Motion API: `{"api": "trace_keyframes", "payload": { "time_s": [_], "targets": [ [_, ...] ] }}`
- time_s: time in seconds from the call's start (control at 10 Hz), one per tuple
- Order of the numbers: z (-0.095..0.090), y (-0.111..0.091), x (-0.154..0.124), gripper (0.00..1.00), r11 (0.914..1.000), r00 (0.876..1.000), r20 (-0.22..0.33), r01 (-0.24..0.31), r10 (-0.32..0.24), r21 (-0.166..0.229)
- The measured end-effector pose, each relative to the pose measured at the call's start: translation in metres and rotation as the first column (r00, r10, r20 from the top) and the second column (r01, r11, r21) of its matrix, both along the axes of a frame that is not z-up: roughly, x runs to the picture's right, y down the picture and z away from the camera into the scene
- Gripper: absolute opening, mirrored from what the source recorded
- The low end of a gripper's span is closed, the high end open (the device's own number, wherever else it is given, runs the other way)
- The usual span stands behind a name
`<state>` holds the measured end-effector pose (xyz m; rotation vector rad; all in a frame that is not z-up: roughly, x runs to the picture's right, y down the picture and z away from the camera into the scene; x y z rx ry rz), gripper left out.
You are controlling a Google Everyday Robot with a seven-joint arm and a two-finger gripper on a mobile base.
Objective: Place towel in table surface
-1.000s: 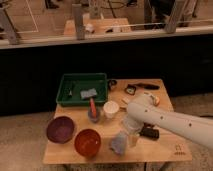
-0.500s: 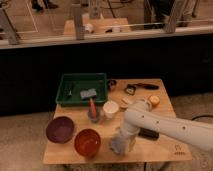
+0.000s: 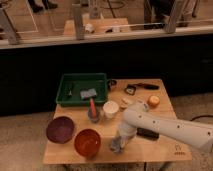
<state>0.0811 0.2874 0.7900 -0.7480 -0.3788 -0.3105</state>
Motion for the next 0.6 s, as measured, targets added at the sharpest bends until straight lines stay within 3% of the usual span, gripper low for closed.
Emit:
{"api": "trace_keyframes", "payload": {
  "time_s": [0.3,0.6],
  "targets": [
    [0.000,-0.015,-0.004,0.02,0.9993,0.999,0.005,-0.032,0.032,-0.020],
    [-0.018,-0.056,0.016,0.00,0.9921,0.991,0.039,-0.125,0.125,-0.006]
  ]
}}
